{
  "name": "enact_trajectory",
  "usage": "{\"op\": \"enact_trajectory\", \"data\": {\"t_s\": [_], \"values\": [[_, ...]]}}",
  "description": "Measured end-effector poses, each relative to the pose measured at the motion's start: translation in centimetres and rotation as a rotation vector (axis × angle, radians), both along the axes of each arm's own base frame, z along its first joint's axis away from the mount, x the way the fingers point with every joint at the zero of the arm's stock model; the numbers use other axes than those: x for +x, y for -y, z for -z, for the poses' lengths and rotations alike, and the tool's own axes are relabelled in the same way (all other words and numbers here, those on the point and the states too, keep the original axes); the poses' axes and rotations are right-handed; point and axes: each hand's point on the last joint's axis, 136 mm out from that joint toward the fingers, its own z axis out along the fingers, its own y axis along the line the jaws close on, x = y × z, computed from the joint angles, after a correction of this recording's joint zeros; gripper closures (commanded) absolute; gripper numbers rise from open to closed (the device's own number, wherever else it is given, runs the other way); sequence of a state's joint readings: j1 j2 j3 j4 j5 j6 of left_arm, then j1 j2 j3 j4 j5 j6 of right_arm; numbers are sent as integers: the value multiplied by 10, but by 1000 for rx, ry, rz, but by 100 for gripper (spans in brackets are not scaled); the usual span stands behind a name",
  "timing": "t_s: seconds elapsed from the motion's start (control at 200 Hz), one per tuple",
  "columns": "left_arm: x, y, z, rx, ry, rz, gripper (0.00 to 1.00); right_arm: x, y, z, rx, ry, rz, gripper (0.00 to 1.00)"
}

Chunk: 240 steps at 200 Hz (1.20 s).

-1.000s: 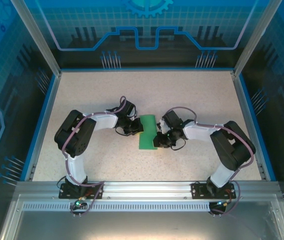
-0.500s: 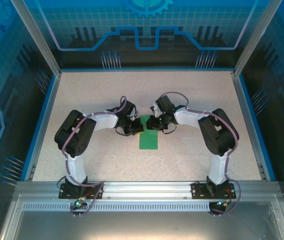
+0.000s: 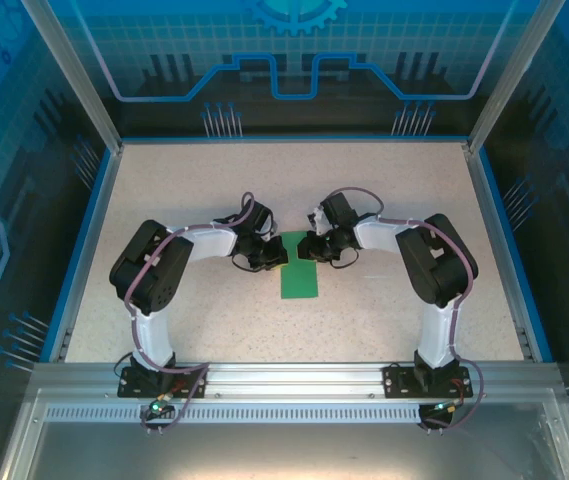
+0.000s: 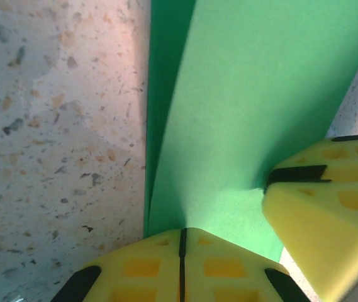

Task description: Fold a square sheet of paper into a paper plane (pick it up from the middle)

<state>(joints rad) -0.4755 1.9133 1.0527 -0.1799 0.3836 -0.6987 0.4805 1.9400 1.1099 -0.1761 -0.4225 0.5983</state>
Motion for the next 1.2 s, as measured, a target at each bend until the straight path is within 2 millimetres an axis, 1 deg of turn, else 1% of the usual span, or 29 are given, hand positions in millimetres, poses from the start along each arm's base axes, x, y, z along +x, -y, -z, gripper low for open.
{"op": "enact_trajectory", "data": {"t_s": [0.095,0.205,0.315,0.415,0.535,0.66,0.805,0.88,0.975,1.13,1.2], "values": [[0,0,0,0,2,2,90,6,3,-9,7,23,8,80],[1,0,0,2,-1,3,90,16,8,-11,10,30,30,81],[1,0,0,4,5,13,90,28,11,-5,2,22,49,81],[0,0,0,7,3,18,90,28,14,8,-13,-5,58,82],[1,1,0,9,2,20,90,31,16,7,-5,-14,71,82],[1,1,0,10,2,22,90,33,14,2,0,-25,75,81],[1,1,0,10,2,22,90,44,9,-11,14,4,75,81],[1,1,0,10,2,22,90,48,8,-15,16,15,77,82],[1,1,0,10,2,22,90,49,11,-10,-4,14,87,82],[1,1,0,10,2,22,90,49,17,7,-49,-2,109,82],[1,1,0,10,2,22,90,50,18,7,-43,-8,116,82]]}}
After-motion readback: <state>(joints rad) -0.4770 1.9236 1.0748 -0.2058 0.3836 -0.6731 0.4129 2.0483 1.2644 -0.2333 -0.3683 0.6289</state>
